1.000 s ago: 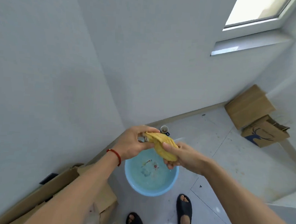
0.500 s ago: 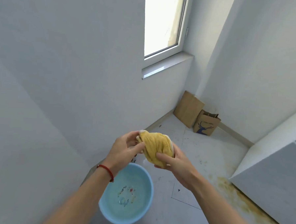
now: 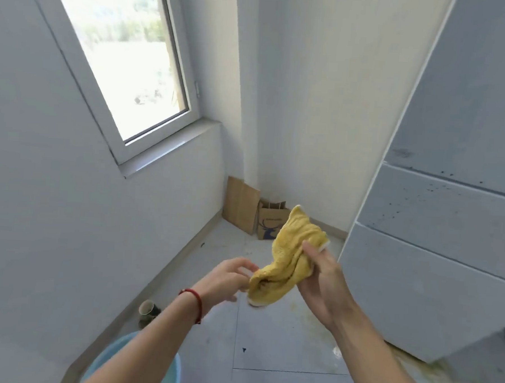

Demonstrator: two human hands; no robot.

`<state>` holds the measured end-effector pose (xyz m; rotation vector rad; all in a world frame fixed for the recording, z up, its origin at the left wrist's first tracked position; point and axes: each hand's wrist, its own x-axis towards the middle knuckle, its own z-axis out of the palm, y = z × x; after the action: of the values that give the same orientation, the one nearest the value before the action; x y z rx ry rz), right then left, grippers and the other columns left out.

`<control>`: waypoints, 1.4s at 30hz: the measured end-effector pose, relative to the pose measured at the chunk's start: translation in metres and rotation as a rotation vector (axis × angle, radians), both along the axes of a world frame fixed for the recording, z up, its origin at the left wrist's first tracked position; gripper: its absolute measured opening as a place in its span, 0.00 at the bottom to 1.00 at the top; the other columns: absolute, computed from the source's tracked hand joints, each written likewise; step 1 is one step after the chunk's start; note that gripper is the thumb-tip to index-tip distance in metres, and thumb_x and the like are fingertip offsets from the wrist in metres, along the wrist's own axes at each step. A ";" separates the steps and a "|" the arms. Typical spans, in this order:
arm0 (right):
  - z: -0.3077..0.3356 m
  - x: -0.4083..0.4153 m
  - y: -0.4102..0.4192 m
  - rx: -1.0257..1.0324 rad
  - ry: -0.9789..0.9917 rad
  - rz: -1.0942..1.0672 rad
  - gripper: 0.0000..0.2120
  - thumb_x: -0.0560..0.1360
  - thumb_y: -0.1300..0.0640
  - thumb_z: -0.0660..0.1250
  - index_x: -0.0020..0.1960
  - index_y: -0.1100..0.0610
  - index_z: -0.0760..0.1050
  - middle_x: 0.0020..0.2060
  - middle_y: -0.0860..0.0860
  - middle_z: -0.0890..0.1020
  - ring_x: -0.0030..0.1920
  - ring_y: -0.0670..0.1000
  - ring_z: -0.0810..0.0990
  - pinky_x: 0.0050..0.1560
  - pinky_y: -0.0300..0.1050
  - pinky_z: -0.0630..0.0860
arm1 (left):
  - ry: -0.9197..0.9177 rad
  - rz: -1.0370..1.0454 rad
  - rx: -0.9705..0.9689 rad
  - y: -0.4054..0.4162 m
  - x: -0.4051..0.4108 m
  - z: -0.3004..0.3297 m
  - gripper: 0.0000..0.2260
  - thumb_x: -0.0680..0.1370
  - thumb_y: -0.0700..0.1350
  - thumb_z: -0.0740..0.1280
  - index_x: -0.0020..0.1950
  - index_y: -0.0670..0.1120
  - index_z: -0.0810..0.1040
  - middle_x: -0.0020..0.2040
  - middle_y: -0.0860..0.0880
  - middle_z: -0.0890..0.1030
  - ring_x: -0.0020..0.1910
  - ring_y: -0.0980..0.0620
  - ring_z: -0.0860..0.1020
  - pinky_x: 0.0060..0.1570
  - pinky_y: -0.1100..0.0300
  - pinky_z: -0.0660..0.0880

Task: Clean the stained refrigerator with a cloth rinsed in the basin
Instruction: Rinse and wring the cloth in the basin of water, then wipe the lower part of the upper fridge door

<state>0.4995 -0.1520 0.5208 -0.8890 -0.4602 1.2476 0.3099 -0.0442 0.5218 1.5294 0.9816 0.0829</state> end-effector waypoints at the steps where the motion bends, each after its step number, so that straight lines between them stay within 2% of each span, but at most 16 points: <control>1: 0.002 0.016 -0.006 -0.011 -0.045 0.006 0.20 0.84 0.56 0.61 0.74 0.60 0.71 0.67 0.62 0.80 0.68 0.60 0.79 0.69 0.56 0.74 | -0.114 -0.024 -0.012 -0.007 0.027 0.007 0.22 0.69 0.42 0.65 0.62 0.51 0.81 0.59 0.49 0.83 0.58 0.51 0.80 0.62 0.51 0.76; 4: 0.010 0.055 -0.019 -0.048 -0.289 -0.001 0.24 0.83 0.58 0.66 0.77 0.51 0.66 0.66 0.57 0.82 0.66 0.57 0.81 0.67 0.57 0.78 | -0.363 -0.044 -0.123 -0.027 0.089 0.021 0.18 0.78 0.46 0.67 0.66 0.43 0.78 0.60 0.43 0.83 0.59 0.45 0.81 0.64 0.44 0.77; 8: 0.023 0.103 -0.036 -0.226 -0.681 -0.250 0.23 0.76 0.55 0.77 0.68 0.47 0.75 0.55 0.49 0.87 0.54 0.48 0.86 0.52 0.46 0.84 | -0.415 0.104 0.044 -0.029 0.142 0.017 0.12 0.80 0.48 0.70 0.58 0.42 0.82 0.50 0.42 0.86 0.51 0.43 0.85 0.48 0.51 0.83; 11: 0.005 0.126 -0.042 -0.426 -0.583 -0.444 0.16 0.73 0.58 0.80 0.58 0.56 0.80 0.48 0.56 0.88 0.47 0.54 0.88 0.47 0.51 0.84 | -0.396 0.172 0.082 -0.019 0.169 0.012 0.07 0.81 0.45 0.70 0.51 0.41 0.84 0.47 0.42 0.86 0.49 0.43 0.85 0.45 0.51 0.83; 14: -0.008 0.142 -0.048 -0.540 -0.416 -0.531 0.18 0.73 0.59 0.80 0.60 0.56 0.79 0.49 0.57 0.87 0.49 0.57 0.87 0.55 0.55 0.84 | -0.315 0.133 0.148 -0.006 0.196 -0.006 0.09 0.81 0.48 0.69 0.46 0.45 0.83 0.44 0.42 0.85 0.46 0.41 0.83 0.48 0.45 0.81; 17: -0.009 0.149 -0.052 -0.577 -0.301 -0.617 0.23 0.74 0.58 0.78 0.64 0.52 0.73 0.49 0.57 0.86 0.46 0.57 0.87 0.48 0.53 0.84 | -0.220 0.068 0.152 0.007 0.221 -0.020 0.11 0.80 0.52 0.69 0.46 0.45 0.84 0.43 0.44 0.85 0.45 0.42 0.83 0.48 0.45 0.81; 20: -0.020 0.150 -0.050 -0.721 -0.466 -0.624 0.19 0.78 0.56 0.73 0.65 0.51 0.70 0.46 0.57 0.83 0.41 0.53 0.82 0.49 0.50 0.81 | -0.179 -0.029 0.190 0.014 0.238 -0.026 0.19 0.78 0.58 0.68 0.48 0.41 0.82 0.42 0.43 0.82 0.42 0.47 0.79 0.43 0.53 0.76; 23: -0.017 0.150 -0.047 -0.569 -0.405 -0.692 0.16 0.82 0.58 0.68 0.67 0.46 0.70 0.49 0.58 0.87 0.48 0.56 0.86 0.57 0.57 0.81 | -0.199 -0.111 0.126 0.031 0.252 -0.026 0.33 0.70 0.68 0.67 0.51 0.37 0.78 0.41 0.46 0.79 0.40 0.49 0.76 0.42 0.53 0.74; 25: -0.011 0.150 -0.049 -0.553 -0.457 -0.633 0.20 0.82 0.59 0.69 0.69 0.43 0.67 0.49 0.57 0.87 0.49 0.55 0.87 0.53 0.54 0.83 | -0.246 -0.171 0.028 0.036 0.255 -0.022 0.33 0.70 0.66 0.70 0.56 0.37 0.78 0.44 0.46 0.81 0.41 0.48 0.79 0.43 0.52 0.76; 29: -0.001 0.155 -0.052 -0.462 -0.484 -0.608 0.27 0.79 0.66 0.71 0.67 0.40 0.69 0.49 0.62 0.87 0.47 0.55 0.86 0.51 0.50 0.83 | -0.314 -0.222 0.002 0.041 0.265 -0.003 0.12 0.79 0.50 0.72 0.56 0.43 0.78 0.52 0.44 0.85 0.49 0.47 0.85 0.48 0.52 0.83; 31: 0.001 0.154 -0.050 -0.549 -0.586 -0.554 0.21 0.79 0.63 0.72 0.65 0.44 0.72 0.48 0.65 0.86 0.44 0.55 0.84 0.56 0.58 0.81 | -0.280 -0.211 0.079 0.043 0.268 -0.001 0.15 0.76 0.51 0.75 0.54 0.43 0.78 0.50 0.43 0.85 0.48 0.46 0.85 0.50 0.48 0.83; 33: 0.003 0.155 -0.046 -0.564 -0.621 -0.575 0.13 0.79 0.61 0.73 0.60 0.48 0.78 0.46 0.63 0.86 0.44 0.54 0.82 0.55 0.58 0.80 | -0.242 -0.202 0.144 0.050 0.270 0.000 0.19 0.73 0.55 0.77 0.55 0.46 0.75 0.49 0.44 0.85 0.48 0.45 0.85 0.51 0.45 0.82; 36: 0.010 0.153 -0.042 -0.557 -0.622 -0.539 0.14 0.73 0.59 0.79 0.58 0.51 0.84 0.52 0.52 0.87 0.50 0.45 0.84 0.53 0.38 0.79 | -0.293 -0.242 0.041 0.066 0.268 0.002 0.24 0.73 0.52 0.78 0.62 0.53 0.69 0.52 0.40 0.84 0.51 0.43 0.84 0.51 0.50 0.82; 38: 0.013 0.155 -0.039 -0.670 -0.774 -0.487 0.19 0.70 0.58 0.82 0.60 0.50 0.83 0.52 0.46 0.86 0.51 0.41 0.83 0.54 0.34 0.79 | -0.342 -0.425 -0.022 0.080 0.267 0.004 0.24 0.74 0.44 0.78 0.66 0.55 0.71 0.53 0.39 0.84 0.50 0.45 0.84 0.52 0.52 0.82; 40: 0.014 0.159 -0.035 -0.827 -1.010 -0.517 0.17 0.70 0.56 0.81 0.58 0.49 0.84 0.50 0.44 0.84 0.49 0.41 0.82 0.47 0.28 0.75 | -0.310 -0.646 0.123 0.091 0.272 0.005 0.25 0.72 0.39 0.77 0.65 0.56 0.77 0.56 0.46 0.83 0.52 0.50 0.83 0.56 0.51 0.81; 42: 0.016 0.163 -0.031 -0.897 -1.170 -0.577 0.10 0.73 0.55 0.79 0.54 0.48 0.86 0.50 0.44 0.80 0.48 0.41 0.78 0.43 0.27 0.70 | -0.251 -0.732 0.450 0.094 0.281 0.008 0.24 0.71 0.39 0.75 0.65 0.56 0.80 0.56 0.55 0.83 0.53 0.54 0.81 0.59 0.56 0.79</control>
<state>0.6625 -0.1830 0.5365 -2.3364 -0.4690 0.2212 0.5912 0.0500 0.5297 2.1479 0.1630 -0.0287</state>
